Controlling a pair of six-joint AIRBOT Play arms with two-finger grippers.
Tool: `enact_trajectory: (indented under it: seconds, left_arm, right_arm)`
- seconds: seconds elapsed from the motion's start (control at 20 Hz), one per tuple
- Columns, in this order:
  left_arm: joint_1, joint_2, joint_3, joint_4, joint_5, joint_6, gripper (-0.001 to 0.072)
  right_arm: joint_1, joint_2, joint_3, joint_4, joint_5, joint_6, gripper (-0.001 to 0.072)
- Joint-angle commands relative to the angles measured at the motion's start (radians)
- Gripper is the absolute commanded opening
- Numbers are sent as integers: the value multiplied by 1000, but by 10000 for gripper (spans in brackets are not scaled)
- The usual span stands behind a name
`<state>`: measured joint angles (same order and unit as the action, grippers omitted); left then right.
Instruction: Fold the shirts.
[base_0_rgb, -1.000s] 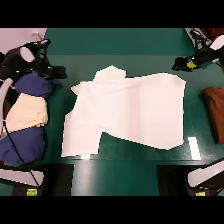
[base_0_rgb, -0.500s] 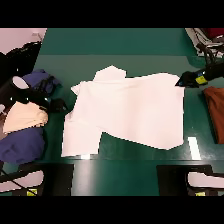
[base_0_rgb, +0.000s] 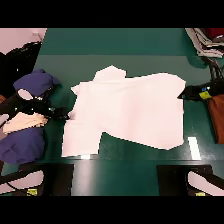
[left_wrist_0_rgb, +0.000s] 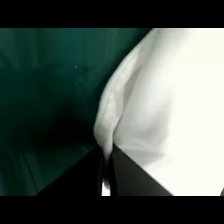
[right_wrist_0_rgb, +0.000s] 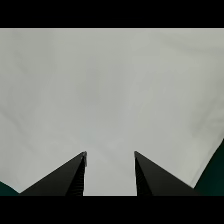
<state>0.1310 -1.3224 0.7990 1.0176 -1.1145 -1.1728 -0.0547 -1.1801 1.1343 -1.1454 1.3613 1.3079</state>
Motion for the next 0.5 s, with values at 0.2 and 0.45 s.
enact_trajectory:
  seconds: [0.2, 0.45]
  left_arm:
    - [0, 98, 50, -13, 27, -9, 28]
    - [0, 122, 55, -23, 30, -9, 29]
  right_arm:
    - [-306, 183, -385, -79, 97, 19, 518]
    - [-376, 190, -597, -77, 146, 67, 499]
